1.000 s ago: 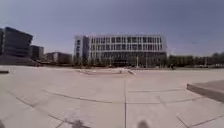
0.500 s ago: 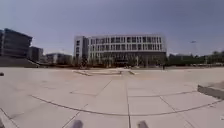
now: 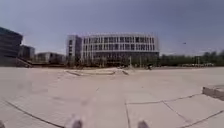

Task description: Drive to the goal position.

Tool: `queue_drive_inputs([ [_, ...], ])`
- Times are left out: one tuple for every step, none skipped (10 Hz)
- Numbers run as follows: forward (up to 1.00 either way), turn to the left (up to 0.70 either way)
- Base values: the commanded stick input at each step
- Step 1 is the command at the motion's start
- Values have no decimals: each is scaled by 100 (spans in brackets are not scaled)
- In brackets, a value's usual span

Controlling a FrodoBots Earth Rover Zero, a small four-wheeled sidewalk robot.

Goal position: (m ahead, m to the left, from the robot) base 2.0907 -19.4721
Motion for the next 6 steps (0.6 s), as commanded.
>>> queue_drive_inputs([
  [85,0],
  [85,-9],
  [85,-30],
  [85,-34],
  [85,-34],
  [85,-22],
])
